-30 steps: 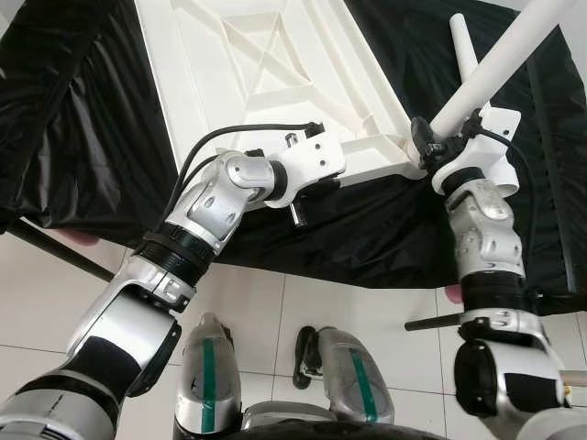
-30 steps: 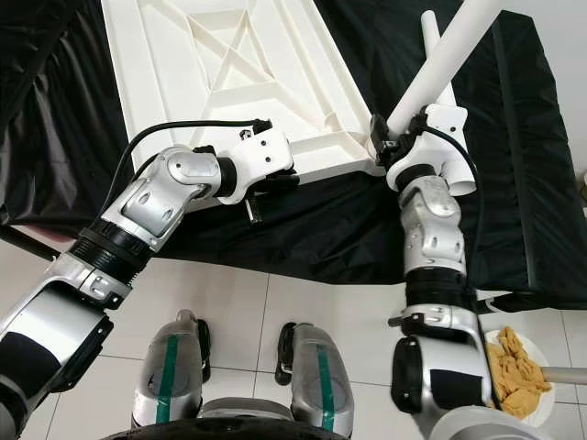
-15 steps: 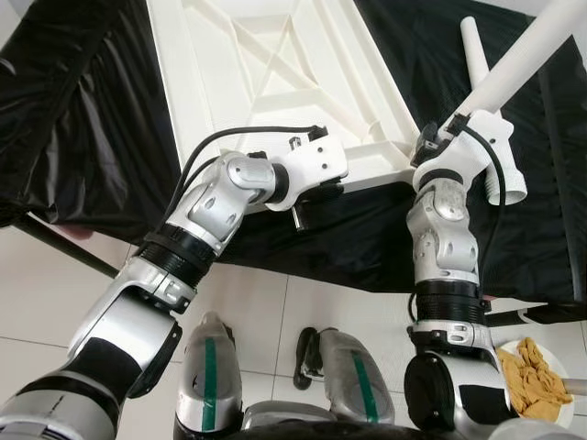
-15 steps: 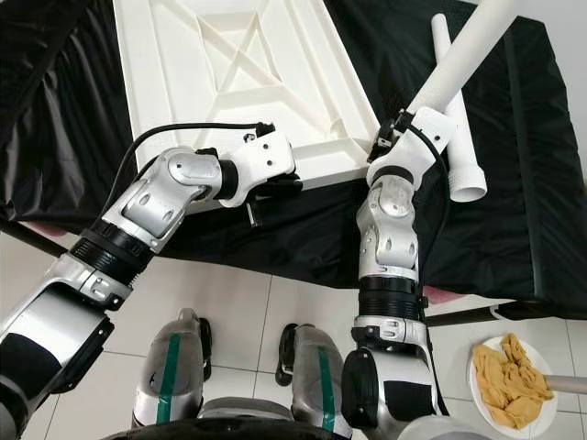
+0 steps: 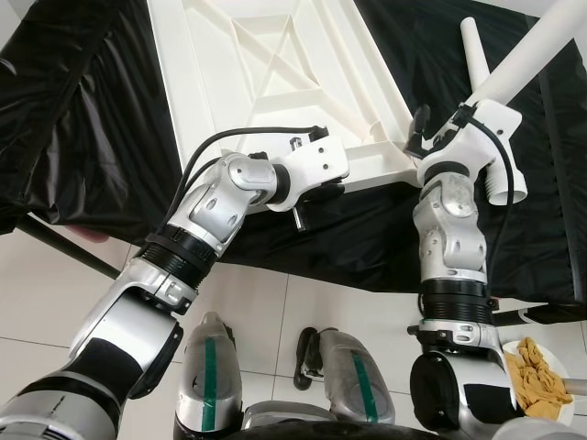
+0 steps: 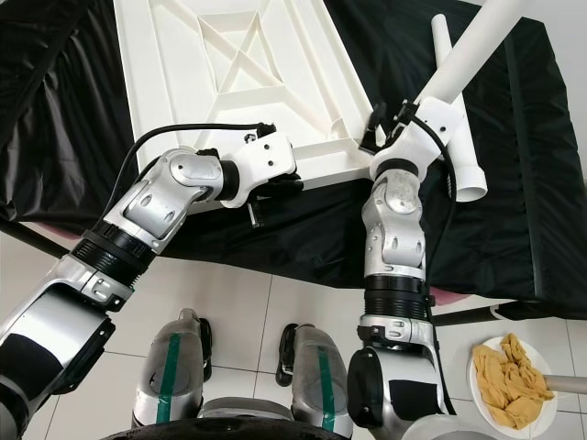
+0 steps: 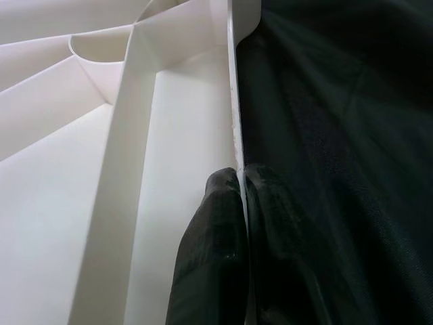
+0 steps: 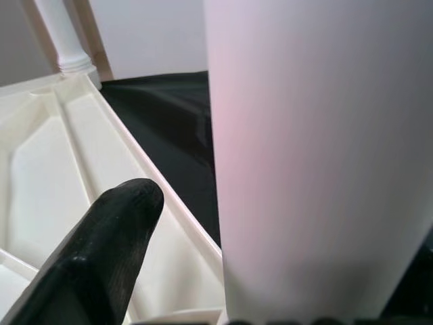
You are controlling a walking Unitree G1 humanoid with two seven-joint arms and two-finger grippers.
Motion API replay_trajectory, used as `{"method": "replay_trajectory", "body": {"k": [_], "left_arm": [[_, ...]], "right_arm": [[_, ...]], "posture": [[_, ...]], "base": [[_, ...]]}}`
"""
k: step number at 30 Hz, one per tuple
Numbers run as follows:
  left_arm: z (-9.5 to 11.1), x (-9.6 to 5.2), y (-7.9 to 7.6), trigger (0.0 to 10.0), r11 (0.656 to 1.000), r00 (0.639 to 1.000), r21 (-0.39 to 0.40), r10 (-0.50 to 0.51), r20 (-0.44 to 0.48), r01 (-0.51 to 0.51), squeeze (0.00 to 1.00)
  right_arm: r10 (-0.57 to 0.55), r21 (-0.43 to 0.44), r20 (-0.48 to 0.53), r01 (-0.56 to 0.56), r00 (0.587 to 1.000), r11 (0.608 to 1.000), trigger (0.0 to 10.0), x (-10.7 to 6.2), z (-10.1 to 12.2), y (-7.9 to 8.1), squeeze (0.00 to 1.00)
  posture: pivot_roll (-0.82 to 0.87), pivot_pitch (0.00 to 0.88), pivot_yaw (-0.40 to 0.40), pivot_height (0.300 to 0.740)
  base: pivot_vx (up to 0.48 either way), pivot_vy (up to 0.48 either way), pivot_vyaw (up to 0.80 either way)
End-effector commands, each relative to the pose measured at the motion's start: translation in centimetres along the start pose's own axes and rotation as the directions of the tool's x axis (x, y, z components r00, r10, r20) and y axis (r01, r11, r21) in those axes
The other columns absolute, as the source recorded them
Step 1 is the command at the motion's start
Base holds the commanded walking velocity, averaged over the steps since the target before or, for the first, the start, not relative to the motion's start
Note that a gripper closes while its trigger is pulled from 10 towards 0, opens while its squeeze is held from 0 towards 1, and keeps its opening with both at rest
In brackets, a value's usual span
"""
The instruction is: Building children table
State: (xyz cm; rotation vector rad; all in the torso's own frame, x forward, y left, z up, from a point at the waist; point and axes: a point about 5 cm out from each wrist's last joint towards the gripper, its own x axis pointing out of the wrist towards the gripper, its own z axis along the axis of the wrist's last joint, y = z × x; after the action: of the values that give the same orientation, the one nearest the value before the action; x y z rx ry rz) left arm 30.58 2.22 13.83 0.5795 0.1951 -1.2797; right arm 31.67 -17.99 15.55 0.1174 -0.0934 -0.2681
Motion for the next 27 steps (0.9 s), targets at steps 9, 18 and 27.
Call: {"method": "replay_trajectory", "body": {"k": [9, 18, 27], "left_arm": [[0.4, 0.5, -0.6, 10.0, 1.0, 1.0, 0.003, -0.019, 0.017, 0.019, 0.0], [0.4, 0.4, -0.3, 10.0, 1.0, 1.0, 0.008, -0.015, 0.013, 0.014, 0.0], [0.5, 0.3, -0.1, 10.0, 1.0, 1.0, 0.015, -0.016, 0.009, 0.016, 0.0]], "right_arm": [[0.362, -0.041, -0.019, -0.362, 0.932, 0.931, 10.0, 0.1, -0.4, -1.1, 0.0], [0.59, -0.141, -0.068, -0.593, 0.805, 0.793, 10.0, 0.5, -0.7, -3.4, 0.0], [0.673, -0.105, -0.148, -0.689, 0.724, 0.717, 10.0, 1.7, -1.2, -5.3, 0.0]], "posture": [[0.08, 0.033, -0.081, 0.74], [0.09, 0.024, -0.074, 0.74], [0.09, 0.019, -0.065, 0.74]], "base": [[0.0, 0.0, 0.0], [0.0, 0.0, 0.0], [0.0, 0.0, 0.0]]}}
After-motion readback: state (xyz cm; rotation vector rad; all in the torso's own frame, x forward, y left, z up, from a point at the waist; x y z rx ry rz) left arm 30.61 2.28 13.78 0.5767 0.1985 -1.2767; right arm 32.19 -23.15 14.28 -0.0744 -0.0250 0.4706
